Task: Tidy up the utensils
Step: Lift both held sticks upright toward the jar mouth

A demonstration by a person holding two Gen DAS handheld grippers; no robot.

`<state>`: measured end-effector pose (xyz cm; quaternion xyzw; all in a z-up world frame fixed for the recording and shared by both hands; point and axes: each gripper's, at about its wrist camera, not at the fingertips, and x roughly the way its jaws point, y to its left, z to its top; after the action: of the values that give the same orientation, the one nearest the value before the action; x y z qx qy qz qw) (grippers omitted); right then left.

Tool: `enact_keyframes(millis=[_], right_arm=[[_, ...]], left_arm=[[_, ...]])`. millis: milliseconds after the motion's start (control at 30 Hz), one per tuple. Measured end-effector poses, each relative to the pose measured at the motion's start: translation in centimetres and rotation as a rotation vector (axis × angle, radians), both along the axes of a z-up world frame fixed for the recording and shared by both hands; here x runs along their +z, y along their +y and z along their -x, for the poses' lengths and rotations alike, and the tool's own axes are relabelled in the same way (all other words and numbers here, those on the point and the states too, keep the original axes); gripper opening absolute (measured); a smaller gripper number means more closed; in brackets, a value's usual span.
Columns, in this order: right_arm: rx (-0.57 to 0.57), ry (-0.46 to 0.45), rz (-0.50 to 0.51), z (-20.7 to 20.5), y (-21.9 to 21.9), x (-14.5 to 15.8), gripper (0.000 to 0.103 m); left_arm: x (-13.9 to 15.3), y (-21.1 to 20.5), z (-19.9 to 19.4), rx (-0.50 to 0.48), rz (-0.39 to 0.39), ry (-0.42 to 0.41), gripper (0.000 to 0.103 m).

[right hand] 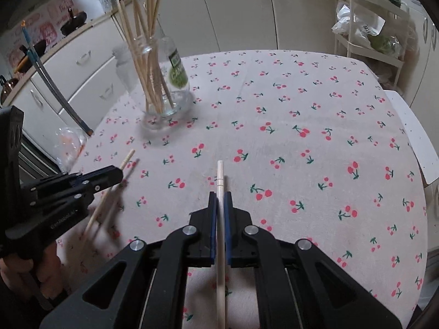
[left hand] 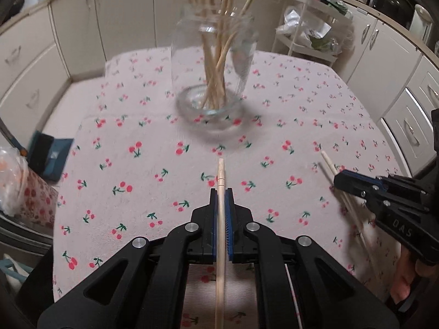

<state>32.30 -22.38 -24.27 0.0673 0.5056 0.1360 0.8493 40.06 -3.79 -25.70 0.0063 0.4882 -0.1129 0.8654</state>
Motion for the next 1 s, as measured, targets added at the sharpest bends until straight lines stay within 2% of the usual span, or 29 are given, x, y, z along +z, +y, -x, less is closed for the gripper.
enact_keyframes(millis=[67,167,333,367,400,433,467,633,733,800,867,933,1000], right_arm=[[0.013,0.000,0.034,-0.3,0.4,0.1,0.009],[0.044,-0.011,0.090,-0.5,1.2,0.2,0.035],[0.096,-0.003,0.170,-1.1,2.3,-0.4,0.036],[0.107,-0.013,0.194,-1.0,2.6,-0.4,0.036],[0.112,-0.017,0.196,-0.9,2.7,-0.4,0.031],[0.110,-0.021,0.187,-0.8,2.8,-0.3,0.023],[0.104,-0.024,0.188,-0.8,2.8,-0.3,0.008],[0.047,0.018,0.087,-1.0,1.3,-0.2,0.006],[0.071,0.048,0.110,-1.2,1.5,-0.2,0.007],[0.110,0.042,0.144,-1.0,2.0,-0.1,0.012],[0.140,0.022,0.194,-0.8,2.8,-0.1,0.012],[0.131,0.015,0.165,-0.8,2.8,-0.2,0.008],[0.090,0.021,0.096,-0.9,2.2,-0.2,0.006]], left_arm=[[-0.3,0.6,-0.4,-0.005,0.025,0.023,0.005],[-0.2,1.4,-0.8,-0.003,0.042,0.038,0.005],[-0.2,1.0,-1.4,-0.011,-0.006,0.042,0.007],[-0.3,0.8,-1.6,-0.015,-0.021,0.043,0.007],[-0.3,0.6,-1.6,-0.018,-0.036,0.038,0.008],[-0.3,0.3,-1.7,-0.022,-0.053,0.032,0.009],[-0.3,0.0,-1.7,-0.026,-0.070,0.026,0.009],[-0.1,-0.1,-1.8,-0.021,-0.069,0.035,0.010],[-0.2,-0.1,-1.7,-0.031,-0.091,0.032,0.011],[-0.1,-0.3,-1.8,-0.037,-0.096,0.031,0.016],[-0.2,-0.8,-1.8,-0.039,-0.109,0.021,0.021],[-0.3,-1.2,-1.7,-0.037,-0.131,0.006,0.021],[-0.3,-1.4,-1.6,-0.051,-0.117,0.003,0.005]])
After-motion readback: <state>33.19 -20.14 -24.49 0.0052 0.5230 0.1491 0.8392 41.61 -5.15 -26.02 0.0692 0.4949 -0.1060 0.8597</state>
